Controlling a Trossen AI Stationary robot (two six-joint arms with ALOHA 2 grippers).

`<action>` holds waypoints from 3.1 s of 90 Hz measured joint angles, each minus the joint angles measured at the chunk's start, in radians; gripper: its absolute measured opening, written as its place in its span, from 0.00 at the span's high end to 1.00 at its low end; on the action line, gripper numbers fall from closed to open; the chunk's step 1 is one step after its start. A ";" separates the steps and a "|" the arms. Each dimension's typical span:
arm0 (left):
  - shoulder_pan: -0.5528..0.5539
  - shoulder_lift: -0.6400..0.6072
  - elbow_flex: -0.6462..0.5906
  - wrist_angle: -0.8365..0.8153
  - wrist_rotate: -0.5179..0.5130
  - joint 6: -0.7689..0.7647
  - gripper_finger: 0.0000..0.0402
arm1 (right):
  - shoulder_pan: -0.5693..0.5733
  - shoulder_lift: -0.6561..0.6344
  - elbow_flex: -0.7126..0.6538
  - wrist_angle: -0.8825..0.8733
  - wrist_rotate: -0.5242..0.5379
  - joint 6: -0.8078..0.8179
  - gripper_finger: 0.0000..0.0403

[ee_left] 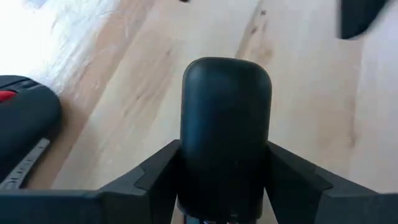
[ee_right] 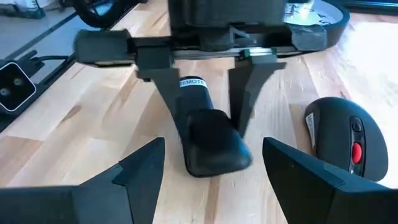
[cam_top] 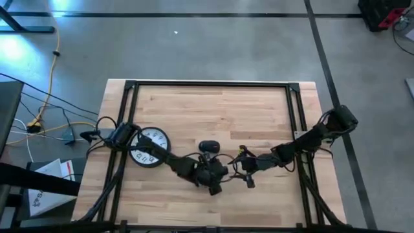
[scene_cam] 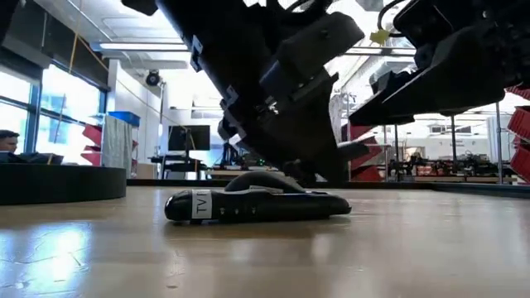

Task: Insert battery
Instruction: Close the black remote battery compartment

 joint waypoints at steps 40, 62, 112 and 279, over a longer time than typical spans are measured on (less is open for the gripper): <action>-0.002 0.047 -0.001 0.042 0.004 -0.037 0.54 | 0.017 0.000 0.001 0.021 0.005 0.030 0.40; -0.002 0.047 0.003 0.029 0.008 -0.036 0.54 | 0.017 0.000 0.001 0.015 0.010 0.033 0.40; -0.002 0.049 0.050 -0.059 0.022 -0.020 0.54 | -0.012 0.195 0.124 -0.018 0.027 -0.176 0.40; -0.003 0.049 0.050 -0.020 0.029 0.024 0.54 | -0.056 0.231 0.185 -0.142 -0.100 -0.183 0.59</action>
